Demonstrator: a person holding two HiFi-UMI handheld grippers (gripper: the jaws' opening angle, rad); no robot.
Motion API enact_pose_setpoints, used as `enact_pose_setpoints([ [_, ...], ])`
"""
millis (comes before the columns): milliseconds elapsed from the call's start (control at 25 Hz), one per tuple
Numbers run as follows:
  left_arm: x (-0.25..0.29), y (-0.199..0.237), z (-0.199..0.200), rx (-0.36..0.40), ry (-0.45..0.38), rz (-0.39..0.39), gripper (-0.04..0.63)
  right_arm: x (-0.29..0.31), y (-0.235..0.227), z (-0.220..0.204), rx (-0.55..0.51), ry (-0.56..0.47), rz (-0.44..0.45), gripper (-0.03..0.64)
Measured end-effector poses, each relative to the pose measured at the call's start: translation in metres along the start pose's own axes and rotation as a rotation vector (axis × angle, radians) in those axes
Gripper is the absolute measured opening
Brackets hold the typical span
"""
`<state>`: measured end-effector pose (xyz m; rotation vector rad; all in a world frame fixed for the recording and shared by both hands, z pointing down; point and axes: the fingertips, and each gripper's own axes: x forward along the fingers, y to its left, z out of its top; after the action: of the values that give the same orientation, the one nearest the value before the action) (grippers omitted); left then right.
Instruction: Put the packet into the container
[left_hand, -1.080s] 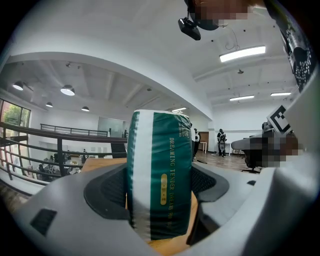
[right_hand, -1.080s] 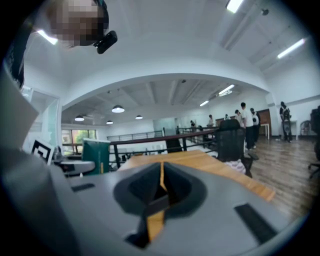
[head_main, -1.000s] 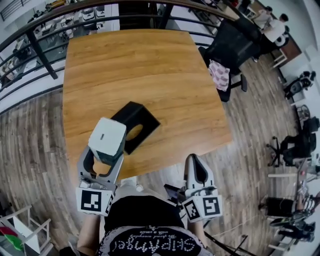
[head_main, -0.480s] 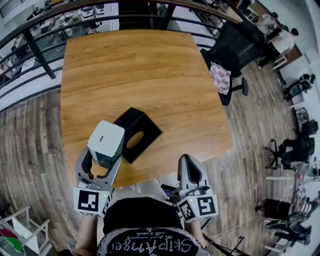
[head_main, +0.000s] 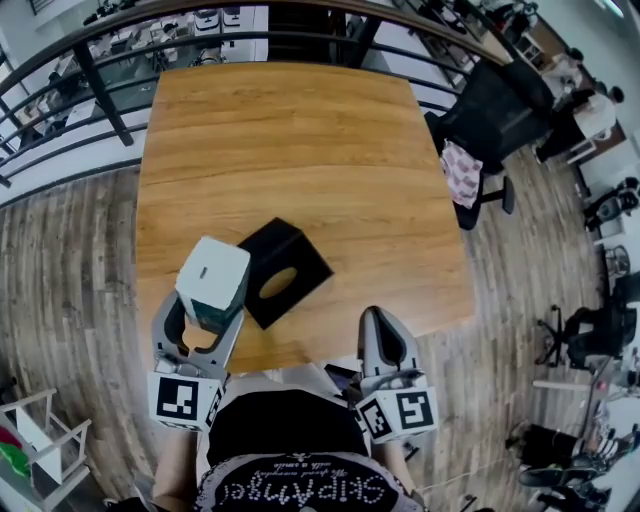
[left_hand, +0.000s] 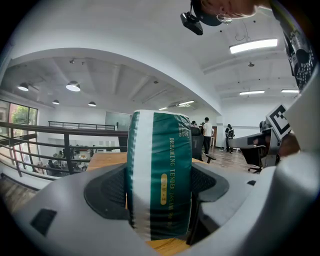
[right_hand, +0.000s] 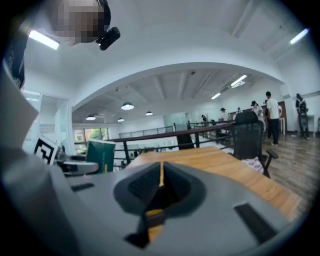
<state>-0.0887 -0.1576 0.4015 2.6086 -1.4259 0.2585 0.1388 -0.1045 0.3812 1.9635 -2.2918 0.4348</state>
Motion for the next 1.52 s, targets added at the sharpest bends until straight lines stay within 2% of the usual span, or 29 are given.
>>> enact_pose_setpoints([
  [400, 0.006, -0.009, 0.007, -0.014, 0.017, 0.051, 0.377, 0.014, -0.018, 0.012, -0.006, -0.011, 0.061, 0.038],
  [960, 0.014, -0.011, 0.007, -0.023, 0.031, 0.084, 0.377, 0.027, -0.03, 0.01, 0.008, -0.005, 0.09, 0.038],
  [1280, 0.013, -0.009, 0.007, -0.036, 0.047, 0.065, 0.376, 0.023, -0.036, 0.011, 0.014, -0.009, 0.066, 0.038],
  [1520, 0.028, -0.005, 0.017, -0.026, 0.077, 0.005, 0.376, 0.021, -0.039, 0.016, 0.014, -0.024, 0.051, 0.039],
])
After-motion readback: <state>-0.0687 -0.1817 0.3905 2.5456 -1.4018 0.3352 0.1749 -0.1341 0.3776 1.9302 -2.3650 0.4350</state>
